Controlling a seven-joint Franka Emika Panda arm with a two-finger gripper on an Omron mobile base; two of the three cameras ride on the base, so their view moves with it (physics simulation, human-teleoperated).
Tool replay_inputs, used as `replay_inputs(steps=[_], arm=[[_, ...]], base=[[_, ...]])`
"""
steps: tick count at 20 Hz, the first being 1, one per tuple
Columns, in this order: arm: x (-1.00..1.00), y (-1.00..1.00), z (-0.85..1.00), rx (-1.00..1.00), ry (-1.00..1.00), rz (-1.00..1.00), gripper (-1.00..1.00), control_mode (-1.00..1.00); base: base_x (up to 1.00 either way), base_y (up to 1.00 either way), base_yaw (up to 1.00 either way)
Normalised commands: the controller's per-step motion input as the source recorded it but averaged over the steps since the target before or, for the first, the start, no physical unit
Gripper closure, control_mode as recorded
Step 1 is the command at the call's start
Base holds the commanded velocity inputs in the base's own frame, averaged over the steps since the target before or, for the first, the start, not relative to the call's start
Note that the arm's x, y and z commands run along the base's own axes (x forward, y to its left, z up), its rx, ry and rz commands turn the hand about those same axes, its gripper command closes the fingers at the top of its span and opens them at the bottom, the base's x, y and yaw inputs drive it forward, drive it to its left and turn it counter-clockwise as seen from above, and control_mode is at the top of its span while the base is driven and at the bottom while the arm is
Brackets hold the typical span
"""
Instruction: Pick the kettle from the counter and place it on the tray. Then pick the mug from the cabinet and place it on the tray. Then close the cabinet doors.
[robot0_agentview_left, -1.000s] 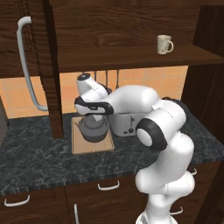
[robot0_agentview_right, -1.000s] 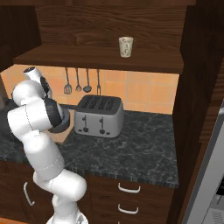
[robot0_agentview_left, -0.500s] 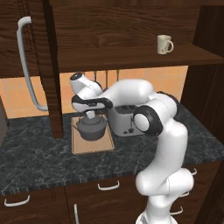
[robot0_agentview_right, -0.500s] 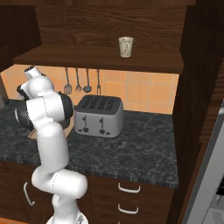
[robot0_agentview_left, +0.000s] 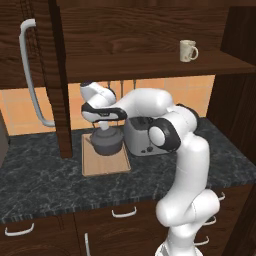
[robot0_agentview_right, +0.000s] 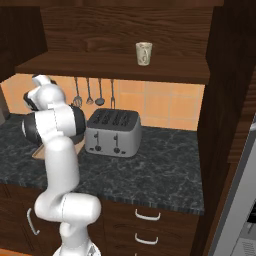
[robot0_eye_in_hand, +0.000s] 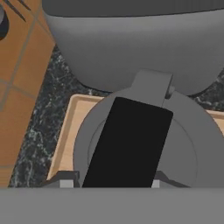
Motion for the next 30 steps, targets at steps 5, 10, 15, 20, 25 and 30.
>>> replay_inputs(steps=[5,10,15,20,25,30], arm=[[0.02,0.0,-0.02,0.0,-0.09,-0.11,1.0,-1.0],[-0.03,0.15,-0.25,0.0,-0.05,-0.07,-1.0,-1.0],[-0.26,0.1,-0.51,0.0,-0.1,-0.01,-1.0,-1.0],[-0.32,0.02,-0.31,0.0,-0.23,-0.01,-1.0,-1.0],[-0.46,0.0,-0.03,0.02,-0.35,-0.02,-1.0,-1.0],[-0.74,0.03,0.0,0.02,-0.46,-0.02,-1.0,-1.0]], base=[[0.0,0.0,0.0],[0.0,0.0,0.0],[0.0,0.0,0.0],[0.0,0.0,0.0],[0.0,0.0,0.0],[0.0,0.0,0.0]])
